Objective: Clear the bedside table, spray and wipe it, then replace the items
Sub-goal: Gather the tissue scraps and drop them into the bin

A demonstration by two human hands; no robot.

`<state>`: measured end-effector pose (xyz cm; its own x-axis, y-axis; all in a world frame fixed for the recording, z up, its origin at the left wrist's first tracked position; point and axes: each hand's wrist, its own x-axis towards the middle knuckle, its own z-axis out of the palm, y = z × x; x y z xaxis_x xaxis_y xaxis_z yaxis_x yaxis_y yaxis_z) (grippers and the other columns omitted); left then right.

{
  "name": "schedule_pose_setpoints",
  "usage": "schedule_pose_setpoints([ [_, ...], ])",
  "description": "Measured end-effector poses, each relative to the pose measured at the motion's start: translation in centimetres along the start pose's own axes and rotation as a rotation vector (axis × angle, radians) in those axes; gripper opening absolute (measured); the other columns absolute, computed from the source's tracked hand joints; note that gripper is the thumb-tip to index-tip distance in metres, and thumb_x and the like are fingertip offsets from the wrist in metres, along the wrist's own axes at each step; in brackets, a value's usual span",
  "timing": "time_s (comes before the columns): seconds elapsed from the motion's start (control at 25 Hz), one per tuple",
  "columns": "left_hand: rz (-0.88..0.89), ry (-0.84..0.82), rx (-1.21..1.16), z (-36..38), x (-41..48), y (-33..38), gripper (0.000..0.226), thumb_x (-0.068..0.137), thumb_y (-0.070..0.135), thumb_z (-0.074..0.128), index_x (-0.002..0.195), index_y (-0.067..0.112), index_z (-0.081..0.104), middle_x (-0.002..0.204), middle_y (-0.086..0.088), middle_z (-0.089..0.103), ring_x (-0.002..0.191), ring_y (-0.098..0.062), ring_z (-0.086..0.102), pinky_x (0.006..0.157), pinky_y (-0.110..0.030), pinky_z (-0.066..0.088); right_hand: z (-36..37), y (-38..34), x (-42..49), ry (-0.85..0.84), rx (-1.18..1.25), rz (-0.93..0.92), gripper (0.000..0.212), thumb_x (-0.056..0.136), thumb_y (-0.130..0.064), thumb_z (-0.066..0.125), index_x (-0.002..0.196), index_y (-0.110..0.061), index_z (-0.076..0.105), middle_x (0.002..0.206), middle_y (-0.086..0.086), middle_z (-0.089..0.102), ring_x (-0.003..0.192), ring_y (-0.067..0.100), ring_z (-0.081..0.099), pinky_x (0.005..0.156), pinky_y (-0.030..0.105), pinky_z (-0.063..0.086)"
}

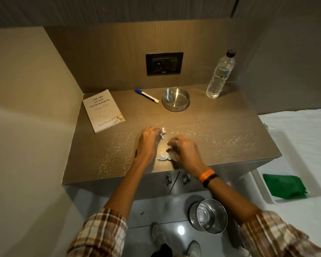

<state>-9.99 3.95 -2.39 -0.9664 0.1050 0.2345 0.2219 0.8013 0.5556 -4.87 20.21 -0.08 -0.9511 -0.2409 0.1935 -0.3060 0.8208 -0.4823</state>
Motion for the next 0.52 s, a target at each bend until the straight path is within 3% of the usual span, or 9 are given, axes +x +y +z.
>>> schedule_pose_setpoints([
  [0.12,0.003,0.046,-0.030,-0.5,-2.3,0.2,0.024,0.086,0.001,0.072,0.109,0.010,0.073,0.106,-0.008,0.074,0.096,-0.020,0.066,0.081,-0.022,0.048,1.1,-1.6,-3.2,-0.106,-0.095,-0.117,0.009,0.089,-0.008,0.069,0.097,-0.010,0.073,0.112,0.005,0.071,0.106,0.023,0.064,0.071,0.038,0.060],
  [0.24,-0.025,0.111,-0.092,-1.0,-4.7,1.9,0.020,0.086,0.000,0.073,0.105,0.005,0.074,0.102,-0.010,0.075,0.093,-0.023,0.068,0.081,-0.027,0.053,0.1,-0.8,-4.8,-0.056,-0.038,-0.109,0.015,0.083,0.004,0.071,0.094,-0.005,0.076,0.109,0.008,0.074,0.102,0.026,0.066,0.073,0.040,0.060],
  [0.32,-0.021,0.197,-0.180,-0.5,-6.8,3.9,0.017,0.084,-0.001,0.075,0.100,0.005,0.075,0.097,-0.008,0.075,0.087,-0.017,0.069,0.078,-0.025,0.057,-1.1,0.9,-6.7,0.095,0.075,-0.020,0.018,0.084,0.005,0.074,0.099,-0.003,0.078,0.108,0.010,0.077,0.100,0.025,0.070,0.083,0.035,0.060],
  [0.4,-0.055,0.260,-0.303,1.1,-9.9,6.5,0.017,0.083,-0.001,0.076,0.094,0.011,0.075,0.093,0.002,0.075,0.080,-0.006,0.067,0.071,-0.015,0.055,-2.2,3.0,-9.9,0.238,0.164,0.100,0.019,0.084,0.003,0.076,0.101,-0.007,0.079,0.106,0.006,0.078,0.099,0.018,0.070,0.088,0.024,0.056],
  [0.52,-0.219,0.200,-0.503,7.5,-15.9,10.6,0.021,0.080,-0.003,0.072,0.083,0.018,0.073,0.085,0.013,0.071,0.073,-0.003,0.065,0.065,-0.012,0.048,-2.0,7.5,-17.1,0.270,0.240,0.230,0.020,0.087,0.001,0.073,0.098,-0.014,0.080,0.103,-0.004,0.079,0.095,0.009,0.067,0.086,0.016,0.050],
])
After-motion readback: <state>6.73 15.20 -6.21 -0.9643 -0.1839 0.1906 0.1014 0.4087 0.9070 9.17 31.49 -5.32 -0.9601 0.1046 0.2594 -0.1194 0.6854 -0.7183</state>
